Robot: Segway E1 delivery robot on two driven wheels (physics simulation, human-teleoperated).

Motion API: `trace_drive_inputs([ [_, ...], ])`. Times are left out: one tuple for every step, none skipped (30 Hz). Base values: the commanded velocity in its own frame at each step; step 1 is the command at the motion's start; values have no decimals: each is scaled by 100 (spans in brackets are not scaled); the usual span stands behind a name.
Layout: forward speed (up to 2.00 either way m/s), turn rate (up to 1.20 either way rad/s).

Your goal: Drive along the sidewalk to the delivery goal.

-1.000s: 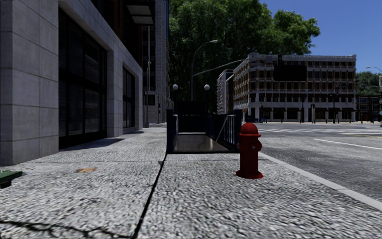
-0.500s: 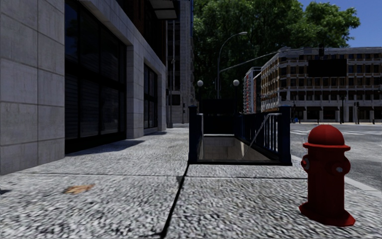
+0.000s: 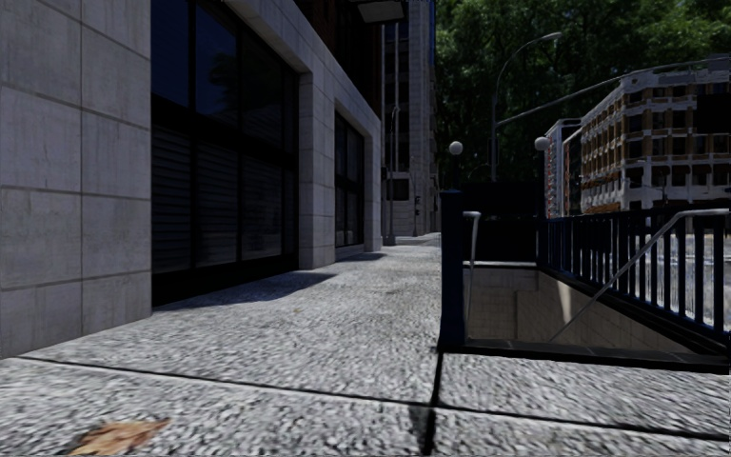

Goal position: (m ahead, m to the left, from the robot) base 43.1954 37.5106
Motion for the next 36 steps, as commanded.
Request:
trace_drive_inputs([
  [200, 47],
  [200, 47],
  [200, 47],
  [200, 47],
  [200, 47],
  [200, 44],
  [200, 41],
  [200, 41],
  [200, 38],
  [200, 30],
  [200, 24],
  [200, 24],
  [200, 23],
  [200, 0],
  [200, 0],
  [200, 0],
  [200, 0],
  [200, 0],
  [200, 0],
  [200, 0],
  [200, 0],
  [200, 0],
  [200, 0],
  [200, 0],
  [200, 0],
  [200, 0],
  [200, 0],
  [200, -5],
  [200, -17],
  [200, -22],
  [200, -22],
  [200, -25],
  [200, -29],
  [200, -32],
  [200, -35],
  [200, -35],
])
